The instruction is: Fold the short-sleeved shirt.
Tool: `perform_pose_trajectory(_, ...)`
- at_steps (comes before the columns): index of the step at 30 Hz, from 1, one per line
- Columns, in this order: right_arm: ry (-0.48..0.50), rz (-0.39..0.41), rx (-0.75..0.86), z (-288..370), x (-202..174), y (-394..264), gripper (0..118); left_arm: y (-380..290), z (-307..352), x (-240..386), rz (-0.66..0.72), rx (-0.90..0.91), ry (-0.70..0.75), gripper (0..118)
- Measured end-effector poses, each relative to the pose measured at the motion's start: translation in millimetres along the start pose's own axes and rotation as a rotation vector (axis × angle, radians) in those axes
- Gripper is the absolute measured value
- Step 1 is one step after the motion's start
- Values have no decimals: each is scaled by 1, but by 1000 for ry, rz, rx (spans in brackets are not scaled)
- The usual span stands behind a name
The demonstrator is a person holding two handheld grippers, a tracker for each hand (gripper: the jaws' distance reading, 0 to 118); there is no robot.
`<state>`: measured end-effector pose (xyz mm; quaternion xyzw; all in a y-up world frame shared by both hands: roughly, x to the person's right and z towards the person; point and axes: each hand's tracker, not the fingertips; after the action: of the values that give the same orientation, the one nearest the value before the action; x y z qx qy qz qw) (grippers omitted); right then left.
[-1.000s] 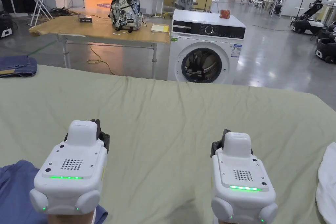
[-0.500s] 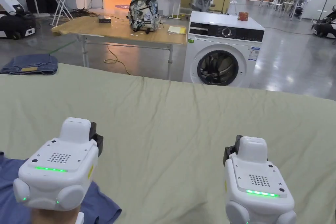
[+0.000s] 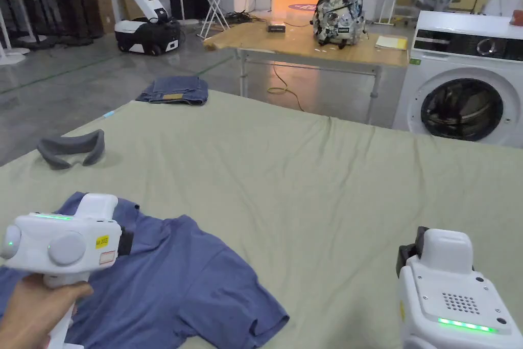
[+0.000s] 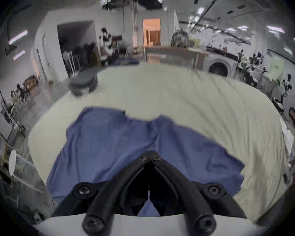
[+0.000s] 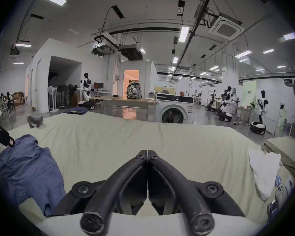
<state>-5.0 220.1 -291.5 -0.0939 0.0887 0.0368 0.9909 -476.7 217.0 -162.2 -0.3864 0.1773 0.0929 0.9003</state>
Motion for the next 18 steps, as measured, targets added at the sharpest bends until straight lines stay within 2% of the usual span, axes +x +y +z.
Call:
perform_pose_trajectory(4,17,6,-25,-3,-5,-8,0,-6,-19,-33,1,-102,-26,0)
perform_pose_trajectory(5,23,5,-33,-3,-7,-10,0,-9,-24,-37,-18,-124,-35,4)
perform_pose_trajectory(6,26,6,-40,-4,-6,-12,0,-11,-28,-40,-26,-122,-33,16)
perform_pose_trajectory(7,30,9,-50,-5,-5,-13,0,-15,-32,-38,-38,-139,-28,36)
perform_pose_trajectory(8,30,12,-55,-6,-4,-14,0,-18,-38,-39,-59,-176,-30,73)
perform_pose_trajectory(9,29,14,-60,-4,-5,-16,0,-20,-43,-40,-60,-196,-20,89)
perform_pose_trajectory(13,25,24,-76,-5,-1,-20,0,-29,-61,-39,-25,-202,9,91)
perform_pose_trajectory(15,23,23,-89,-7,3,-22,0,-36,-72,-39,-9,-260,46,90)
perform_pose_trajectory(17,21,23,-102,-6,3,-24,0,-45,-84,-35,-8,-333,54,80)
perform_pose_trajectory(18,20,23,-106,-6,5,-25,0,-46,-80,-30,-46,-253,74,74)
